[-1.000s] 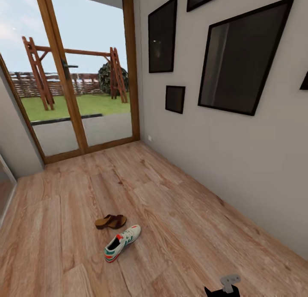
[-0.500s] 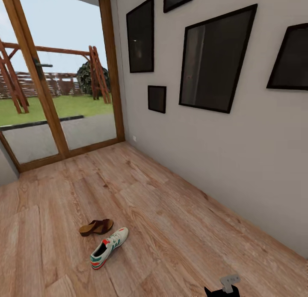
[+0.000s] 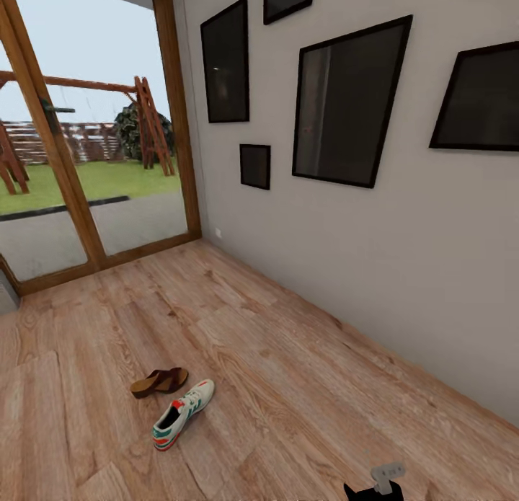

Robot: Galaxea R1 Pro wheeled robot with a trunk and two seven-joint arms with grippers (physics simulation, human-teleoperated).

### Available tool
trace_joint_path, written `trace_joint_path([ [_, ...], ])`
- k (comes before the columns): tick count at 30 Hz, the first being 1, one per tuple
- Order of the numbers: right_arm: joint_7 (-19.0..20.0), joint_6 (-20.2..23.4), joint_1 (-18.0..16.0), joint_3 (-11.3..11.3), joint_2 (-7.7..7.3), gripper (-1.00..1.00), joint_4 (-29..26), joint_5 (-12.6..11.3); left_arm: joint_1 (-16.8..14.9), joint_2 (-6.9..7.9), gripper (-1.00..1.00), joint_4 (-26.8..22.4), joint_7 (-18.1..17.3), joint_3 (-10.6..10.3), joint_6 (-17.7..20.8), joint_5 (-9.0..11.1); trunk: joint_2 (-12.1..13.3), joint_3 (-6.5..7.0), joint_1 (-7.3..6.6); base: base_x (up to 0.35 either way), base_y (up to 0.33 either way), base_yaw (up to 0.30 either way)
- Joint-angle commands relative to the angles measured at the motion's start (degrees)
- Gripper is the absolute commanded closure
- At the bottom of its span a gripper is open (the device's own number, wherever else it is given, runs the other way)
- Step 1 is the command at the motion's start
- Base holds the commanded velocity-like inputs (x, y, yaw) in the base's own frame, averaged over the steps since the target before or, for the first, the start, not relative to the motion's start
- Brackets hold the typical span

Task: Pick up the two gym shoes and the two sandals from the corridor floor and place them onto the hallstand (shoe rack) in the corridor, making sure they are on the rack and not on the floor. Arrange them so the two gym shoes are next to each other and the two sandals are next to each other.

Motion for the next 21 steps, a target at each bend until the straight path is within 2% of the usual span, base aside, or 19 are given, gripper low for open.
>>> trace_joint_path([
  [1, 0.22, -0.17, -0.04, -0.5, 0.02, -1.0, 0.02, 0.47, -0.06, -0.02, -1.0, 0.06, -0.39, 0.43, -0.17, -0.28, -0.02, -0.05, -0.02, -0.026, 0.025, -0.006],
  [21, 0.16, -0.23, -0.04, -0.48, 0.09, -1.0, -0.45, 0.51, -0.12, -0.1, -1.0, 0.06, 0.2, 0.4, -0.04, -0.6, -0.02, 0.12, -0.02, -0.003, 0.003, -0.026],
])
